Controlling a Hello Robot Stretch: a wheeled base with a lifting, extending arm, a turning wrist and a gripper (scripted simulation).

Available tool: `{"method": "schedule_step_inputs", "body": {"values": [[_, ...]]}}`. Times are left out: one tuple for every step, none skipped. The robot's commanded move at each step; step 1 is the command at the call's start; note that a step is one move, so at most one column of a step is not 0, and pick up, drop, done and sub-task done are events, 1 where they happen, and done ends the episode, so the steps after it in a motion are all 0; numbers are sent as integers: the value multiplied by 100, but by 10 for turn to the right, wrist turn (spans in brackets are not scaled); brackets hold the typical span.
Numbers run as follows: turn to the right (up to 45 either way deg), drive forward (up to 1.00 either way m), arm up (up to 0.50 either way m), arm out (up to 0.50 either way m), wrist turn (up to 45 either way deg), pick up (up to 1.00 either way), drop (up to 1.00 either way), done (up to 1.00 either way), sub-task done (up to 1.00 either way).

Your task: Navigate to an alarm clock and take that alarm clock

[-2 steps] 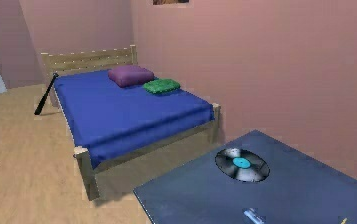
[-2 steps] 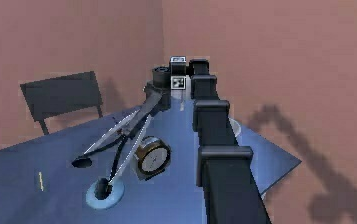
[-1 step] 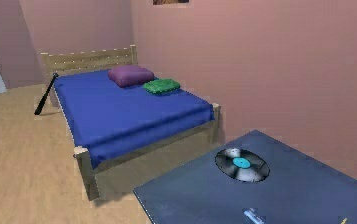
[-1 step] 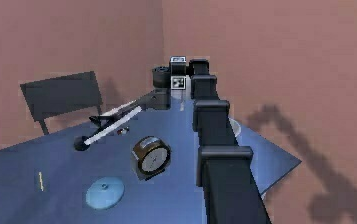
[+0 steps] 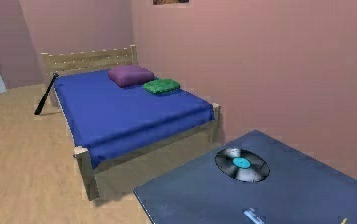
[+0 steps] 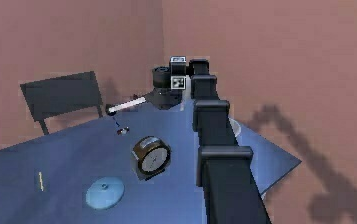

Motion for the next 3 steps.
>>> {"method": "schedule_step_inputs", "body": {"values": [[0, 0, 0, 0, 60, 0, 0, 0, 0], [0, 0, -30, 0, 0, 0, 0, 0, 0], [0, 0, 0, 0, 0, 100, 0, 0, 0]]}}
